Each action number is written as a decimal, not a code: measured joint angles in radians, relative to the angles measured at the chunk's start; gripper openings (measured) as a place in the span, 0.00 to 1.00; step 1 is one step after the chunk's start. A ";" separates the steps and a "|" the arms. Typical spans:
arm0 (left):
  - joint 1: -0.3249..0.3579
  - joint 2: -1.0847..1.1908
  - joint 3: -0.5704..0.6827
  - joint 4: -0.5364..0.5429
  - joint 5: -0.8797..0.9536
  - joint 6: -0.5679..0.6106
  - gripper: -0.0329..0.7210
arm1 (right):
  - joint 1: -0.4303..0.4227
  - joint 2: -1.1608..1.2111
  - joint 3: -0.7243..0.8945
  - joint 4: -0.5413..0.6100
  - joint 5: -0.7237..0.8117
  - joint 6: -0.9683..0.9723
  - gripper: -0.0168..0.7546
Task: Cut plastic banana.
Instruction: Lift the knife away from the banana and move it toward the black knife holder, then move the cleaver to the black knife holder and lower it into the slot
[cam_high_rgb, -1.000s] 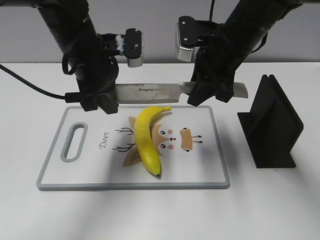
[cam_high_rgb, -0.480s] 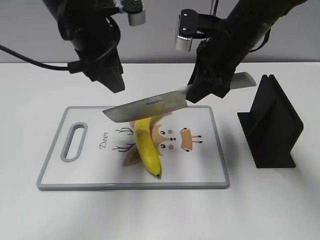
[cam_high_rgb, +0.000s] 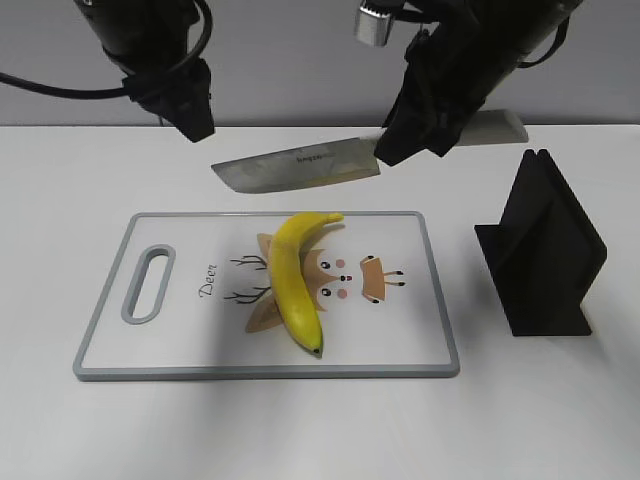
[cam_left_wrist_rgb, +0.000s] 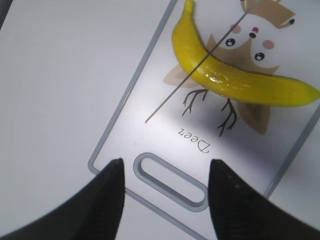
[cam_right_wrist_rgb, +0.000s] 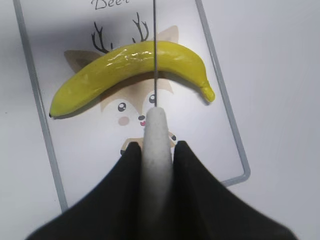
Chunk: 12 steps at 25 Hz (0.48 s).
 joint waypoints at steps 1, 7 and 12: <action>0.005 -0.006 0.000 0.011 0.002 -0.029 0.74 | 0.000 -0.011 0.000 -0.014 -0.001 0.028 0.24; 0.073 -0.025 0.000 -0.006 0.005 -0.188 0.74 | -0.005 -0.110 0.026 -0.090 -0.040 0.188 0.24; 0.146 -0.036 0.000 -0.036 0.011 -0.339 0.74 | -0.008 -0.224 0.147 -0.127 -0.145 0.352 0.24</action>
